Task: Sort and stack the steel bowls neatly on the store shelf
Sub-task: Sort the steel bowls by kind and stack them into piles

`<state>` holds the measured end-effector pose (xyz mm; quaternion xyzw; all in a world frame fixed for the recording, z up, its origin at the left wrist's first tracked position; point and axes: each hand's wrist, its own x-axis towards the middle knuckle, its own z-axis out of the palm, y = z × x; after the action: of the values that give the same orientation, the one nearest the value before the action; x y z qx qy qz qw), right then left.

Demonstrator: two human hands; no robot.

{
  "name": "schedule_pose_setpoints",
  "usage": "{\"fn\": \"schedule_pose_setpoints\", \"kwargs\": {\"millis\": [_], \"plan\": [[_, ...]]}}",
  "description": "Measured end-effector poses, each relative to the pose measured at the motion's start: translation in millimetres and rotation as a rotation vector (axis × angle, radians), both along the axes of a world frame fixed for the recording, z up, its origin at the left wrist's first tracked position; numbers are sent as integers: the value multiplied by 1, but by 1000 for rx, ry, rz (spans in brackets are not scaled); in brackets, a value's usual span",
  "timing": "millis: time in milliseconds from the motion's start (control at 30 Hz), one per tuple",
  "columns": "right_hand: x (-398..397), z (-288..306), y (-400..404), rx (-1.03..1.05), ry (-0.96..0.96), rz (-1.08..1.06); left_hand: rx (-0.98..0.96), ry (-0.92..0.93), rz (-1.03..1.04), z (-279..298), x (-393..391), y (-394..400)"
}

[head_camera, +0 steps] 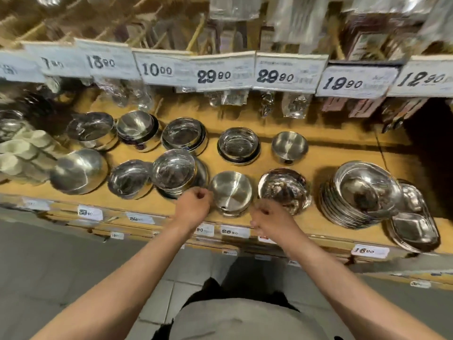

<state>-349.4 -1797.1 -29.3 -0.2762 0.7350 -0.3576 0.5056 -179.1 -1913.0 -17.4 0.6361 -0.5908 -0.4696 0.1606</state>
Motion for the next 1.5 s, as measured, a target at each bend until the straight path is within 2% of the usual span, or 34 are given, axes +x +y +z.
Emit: {"fn": "schedule_pose_setpoints", "kwargs": {"millis": [67, 233, 400, 500, 667, 833, 967, 1133, 1333, 1500], "plan": [[13, -2, -15, 35, 52, -66, -12, 3, -51, -3, 0, -5], [31, -1, -44, 104, 522, -80, 65, 45, -100, -11, 7, -14], [25, 7, -54, 175, 582, -137, 228, 215, -17, -25, 19, -13], [17, 9, -54, 177, 633, -163, 226, 211, -98, -31, 19, -6], [9, 16, -58, 100, 623, -150, 51, 181, -255, -33, 9, -7], [11, 12, -56, 32, 576, -189, 147, 242, -197, -44, 4, -25], [11, 11, -53, 41, 537, -227, 68, 203, -153, -52, 3, -17], [11, 10, -54, 66, 535, -215, 24, 203, -198, -50, 1, 4], [15, 7, -54, 63, 456, -288, 10, 176, -209, -46, 4, -11], [23, 4, -54, 62, 488, -276, -22, 134, -221, -47, 5, -18]]}}
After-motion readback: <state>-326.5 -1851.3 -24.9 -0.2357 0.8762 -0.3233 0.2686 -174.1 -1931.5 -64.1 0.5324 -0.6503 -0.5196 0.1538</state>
